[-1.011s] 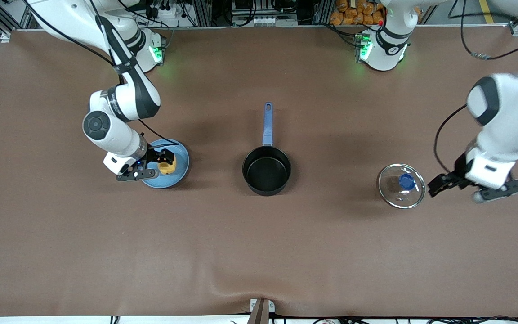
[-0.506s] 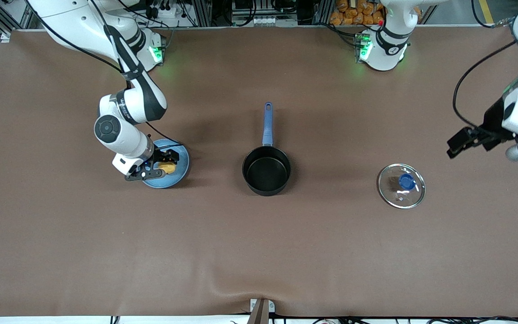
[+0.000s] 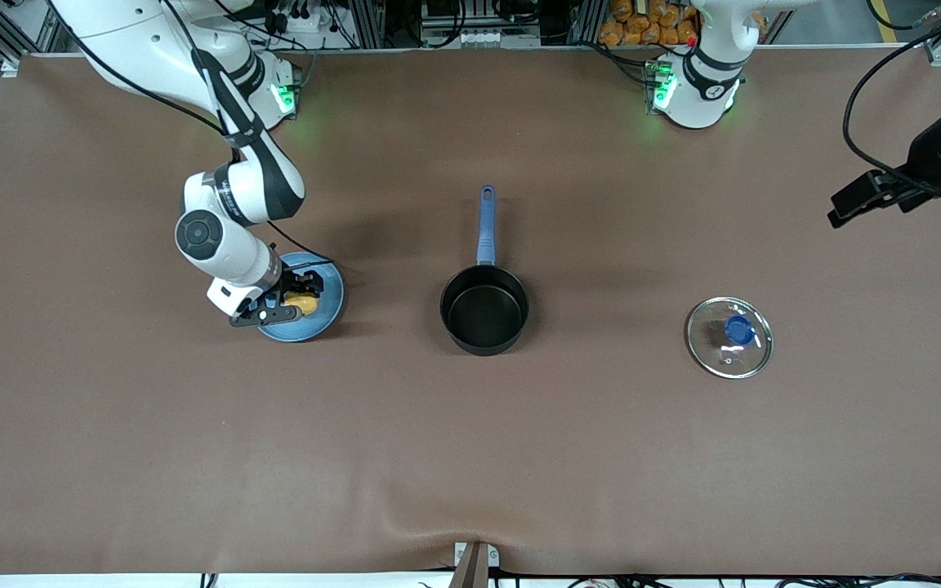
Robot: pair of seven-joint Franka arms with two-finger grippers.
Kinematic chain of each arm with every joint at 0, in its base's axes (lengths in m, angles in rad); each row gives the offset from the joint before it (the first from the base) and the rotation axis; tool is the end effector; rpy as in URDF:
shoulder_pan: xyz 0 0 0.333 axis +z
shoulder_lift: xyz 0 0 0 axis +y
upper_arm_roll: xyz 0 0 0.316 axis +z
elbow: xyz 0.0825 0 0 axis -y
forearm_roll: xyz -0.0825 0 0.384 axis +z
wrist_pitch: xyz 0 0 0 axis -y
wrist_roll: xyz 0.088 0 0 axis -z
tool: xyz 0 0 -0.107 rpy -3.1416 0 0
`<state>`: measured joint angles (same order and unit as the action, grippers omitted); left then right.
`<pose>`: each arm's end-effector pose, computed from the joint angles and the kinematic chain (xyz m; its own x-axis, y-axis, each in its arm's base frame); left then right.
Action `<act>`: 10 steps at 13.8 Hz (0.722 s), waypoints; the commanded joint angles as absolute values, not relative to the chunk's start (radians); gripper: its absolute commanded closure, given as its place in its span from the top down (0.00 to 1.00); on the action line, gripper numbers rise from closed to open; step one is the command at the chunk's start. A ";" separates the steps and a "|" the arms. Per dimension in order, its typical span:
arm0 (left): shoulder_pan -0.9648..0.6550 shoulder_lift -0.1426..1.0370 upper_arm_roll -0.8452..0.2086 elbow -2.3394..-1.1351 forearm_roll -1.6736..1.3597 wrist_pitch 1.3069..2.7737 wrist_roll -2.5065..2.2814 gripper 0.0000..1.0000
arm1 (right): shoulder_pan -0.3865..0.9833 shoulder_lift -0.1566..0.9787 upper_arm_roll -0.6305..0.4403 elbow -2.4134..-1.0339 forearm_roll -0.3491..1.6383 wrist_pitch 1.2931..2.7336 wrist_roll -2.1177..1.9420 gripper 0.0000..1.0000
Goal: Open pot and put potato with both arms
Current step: 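Set the lid on the table while the right gripper reaches the potato, then grasp the yellow potato on the blue plate with the right gripper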
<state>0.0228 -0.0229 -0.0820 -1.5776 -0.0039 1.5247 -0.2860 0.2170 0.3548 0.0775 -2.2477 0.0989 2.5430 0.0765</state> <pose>0.5416 -0.0331 0.6298 0.9740 0.2248 -0.0294 0.2247 -0.9744 -0.0065 0.5136 0.1555 0.2019 0.9888 0.1324 -0.0685 0.1274 -0.9892 -0.0725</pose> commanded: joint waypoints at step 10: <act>0.011 -0.006 -0.071 -1.516 -0.043 1.463 -0.256 1.00 | 0.255 0.333 0.078 -2.059 0.106 2.291 0.144 0.00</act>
